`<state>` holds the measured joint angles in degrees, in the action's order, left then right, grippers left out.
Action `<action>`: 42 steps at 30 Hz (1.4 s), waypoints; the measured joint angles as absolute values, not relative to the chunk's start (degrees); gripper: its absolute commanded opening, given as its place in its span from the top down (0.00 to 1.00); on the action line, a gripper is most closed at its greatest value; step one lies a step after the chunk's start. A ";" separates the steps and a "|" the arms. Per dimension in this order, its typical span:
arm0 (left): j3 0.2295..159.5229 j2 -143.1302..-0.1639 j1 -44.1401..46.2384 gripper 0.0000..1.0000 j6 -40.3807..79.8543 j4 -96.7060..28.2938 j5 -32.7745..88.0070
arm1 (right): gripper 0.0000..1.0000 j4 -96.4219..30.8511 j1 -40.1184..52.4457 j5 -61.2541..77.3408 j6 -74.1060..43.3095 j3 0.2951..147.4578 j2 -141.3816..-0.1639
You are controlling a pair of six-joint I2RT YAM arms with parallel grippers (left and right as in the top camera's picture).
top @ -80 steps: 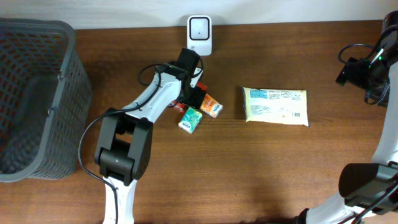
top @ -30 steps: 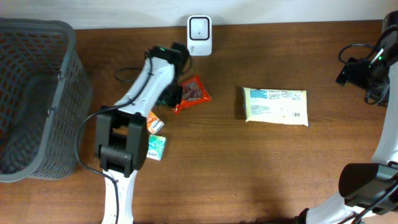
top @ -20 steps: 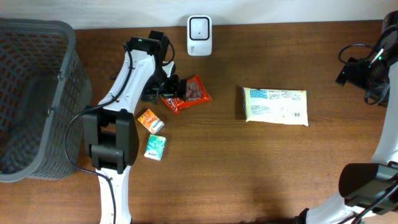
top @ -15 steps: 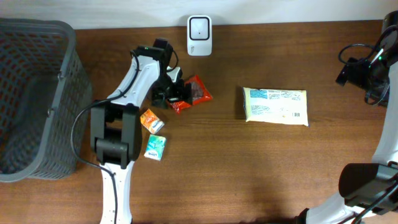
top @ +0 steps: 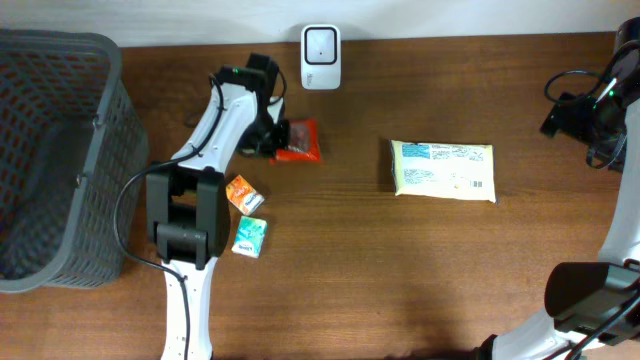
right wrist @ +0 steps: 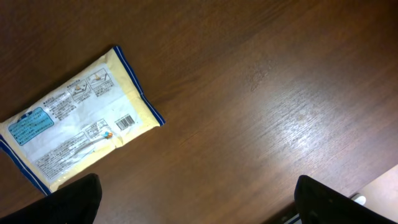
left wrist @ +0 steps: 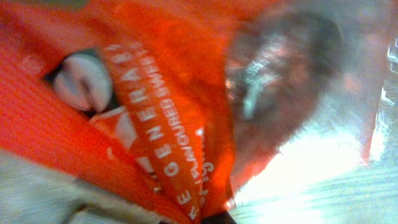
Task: Scan the item barcode
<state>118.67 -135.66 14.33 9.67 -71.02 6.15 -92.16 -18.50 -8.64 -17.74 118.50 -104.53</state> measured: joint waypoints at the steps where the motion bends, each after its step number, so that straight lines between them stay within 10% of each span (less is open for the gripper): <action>1: 121.43 -135.66 14.33 1.00 9.63 -72.97 3.18 | 0.02 -92.12 -18.50 -8.67 -17.76 118.52 -104.53; 7: 140.55 -135.44 15.84 1.00 9.65 -79.05 -26.17 | 0.02 -92.16 -18.50 -8.80 -17.74 118.50 -104.53; 17: 125.03 -135.46 22.26 1.00 9.47 -74.06 -55.13 | 0.02 -92.16 -18.50 -8.80 -17.78 118.50 -104.53; 20: 121.56 -135.46 24.36 0.85 11.88 -74.13 -58.37 | 0.01 -92.16 -18.50 -8.80 -17.74 118.50 -104.53; 33: 118.72 -135.46 44.42 0.80 17.82 -74.11 -40.73 | 0.02 -92.16 -18.50 -8.80 -17.76 118.52 -104.53; 35: 118.72 -135.46 45.74 0.70 17.96 -74.11 -38.76 | 0.02 -92.16 -18.50 -8.80 -17.74 118.52 -104.53; 36: 118.72 -135.46 45.98 0.39 18.15 -74.13 -38.11 | 0.01 -92.16 -18.50 -8.80 -17.76 118.50 -104.53; 37: 118.76 -135.46 45.76 0.29 18.33 -74.17 -37.50 | 0.02 -92.16 -18.50 -8.80 -17.74 118.52 -104.53; 42: 123.07 -135.46 37.58 0.28 17.96 -73.95 -26.63 | 0.02 -92.16 -18.50 -8.80 -17.74 118.50 -104.53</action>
